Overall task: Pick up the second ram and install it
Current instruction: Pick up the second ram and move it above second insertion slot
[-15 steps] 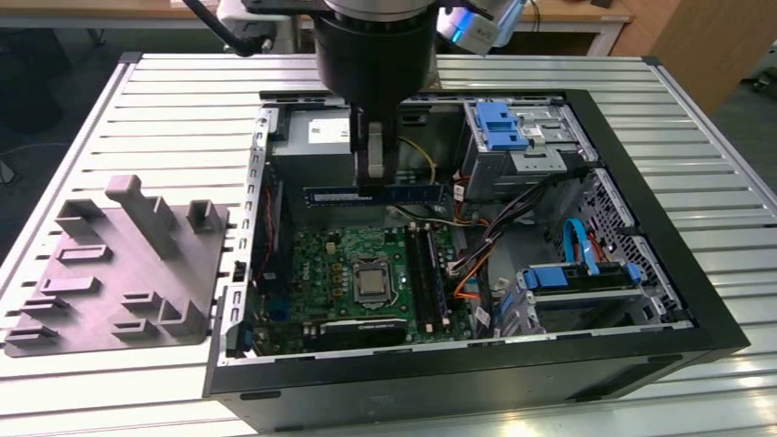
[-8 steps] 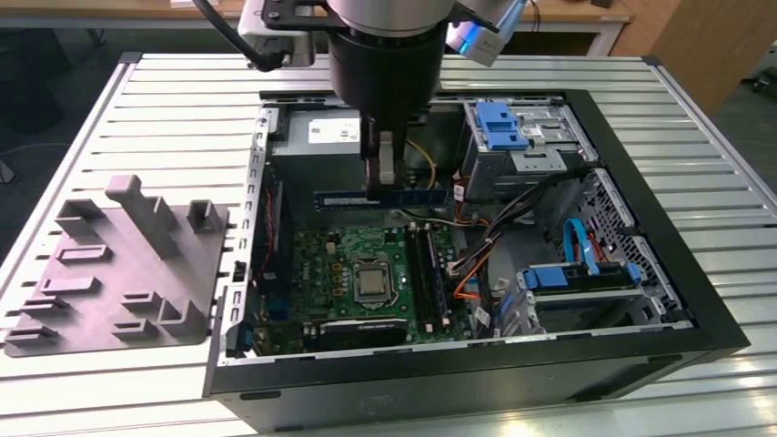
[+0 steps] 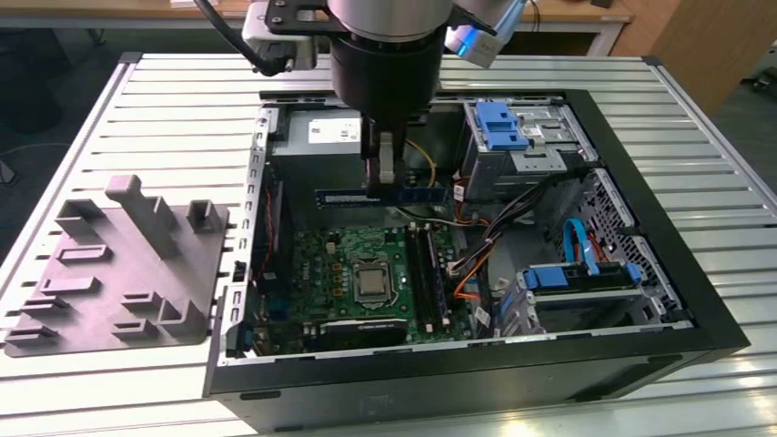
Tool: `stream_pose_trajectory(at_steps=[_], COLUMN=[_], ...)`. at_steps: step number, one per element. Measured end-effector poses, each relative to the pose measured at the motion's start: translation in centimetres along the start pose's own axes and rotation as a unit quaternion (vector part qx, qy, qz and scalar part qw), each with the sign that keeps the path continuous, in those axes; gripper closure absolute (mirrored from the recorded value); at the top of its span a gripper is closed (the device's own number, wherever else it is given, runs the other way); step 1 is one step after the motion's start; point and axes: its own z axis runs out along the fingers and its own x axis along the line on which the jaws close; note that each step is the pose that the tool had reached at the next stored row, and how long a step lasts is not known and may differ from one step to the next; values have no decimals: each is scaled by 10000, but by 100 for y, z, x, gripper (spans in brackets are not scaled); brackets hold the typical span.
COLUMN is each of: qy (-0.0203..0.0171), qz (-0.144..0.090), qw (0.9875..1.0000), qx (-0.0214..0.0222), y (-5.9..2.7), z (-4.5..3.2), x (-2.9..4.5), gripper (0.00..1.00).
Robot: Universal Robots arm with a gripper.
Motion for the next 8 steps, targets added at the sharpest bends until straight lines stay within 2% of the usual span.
stream_pose_trajectory(at_steps=[8], qy=[-1], qz=[-1], qw=[10000], qx=[-2], y=[-78], z=[138], x=[-1], gripper=[89])
